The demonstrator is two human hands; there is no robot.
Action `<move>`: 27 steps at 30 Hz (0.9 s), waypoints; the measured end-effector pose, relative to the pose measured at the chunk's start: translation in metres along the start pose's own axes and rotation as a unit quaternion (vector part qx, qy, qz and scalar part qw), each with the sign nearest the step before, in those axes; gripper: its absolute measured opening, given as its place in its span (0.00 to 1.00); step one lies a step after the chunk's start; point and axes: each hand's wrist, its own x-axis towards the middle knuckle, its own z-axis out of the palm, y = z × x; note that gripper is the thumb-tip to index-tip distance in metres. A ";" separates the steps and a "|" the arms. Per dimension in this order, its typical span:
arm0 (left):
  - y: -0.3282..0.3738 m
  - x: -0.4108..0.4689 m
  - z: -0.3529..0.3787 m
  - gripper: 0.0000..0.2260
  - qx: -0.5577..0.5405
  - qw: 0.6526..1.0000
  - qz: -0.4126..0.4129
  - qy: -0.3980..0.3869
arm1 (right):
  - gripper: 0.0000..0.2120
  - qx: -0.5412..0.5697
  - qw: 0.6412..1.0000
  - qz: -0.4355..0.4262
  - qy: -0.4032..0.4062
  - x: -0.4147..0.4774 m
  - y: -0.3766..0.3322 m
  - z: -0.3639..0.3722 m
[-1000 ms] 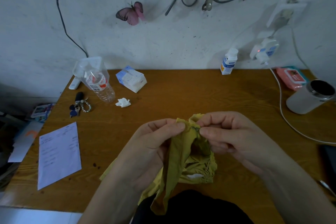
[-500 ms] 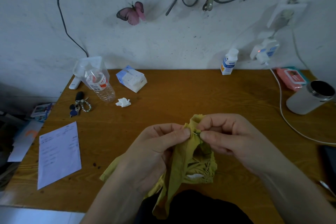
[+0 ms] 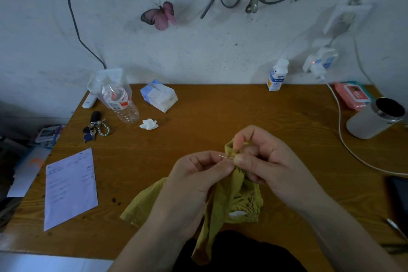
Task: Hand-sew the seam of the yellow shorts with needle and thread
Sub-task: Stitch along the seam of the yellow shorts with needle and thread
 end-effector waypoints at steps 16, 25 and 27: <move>0.001 -0.005 0.000 0.11 0.152 0.980 0.094 0.087 | 0.09 -0.378 0.883 -0.213 0.181 -0.004 -0.004 0.013; -0.002 -0.004 0.004 0.10 0.204 0.968 0.107 0.102 | 0.07 -0.359 0.875 -0.268 0.185 0.000 -0.001 0.019; -0.002 -0.002 0.005 0.04 0.206 0.966 0.106 0.115 | 0.06 -0.319 0.886 -0.267 0.203 0.001 0.001 0.021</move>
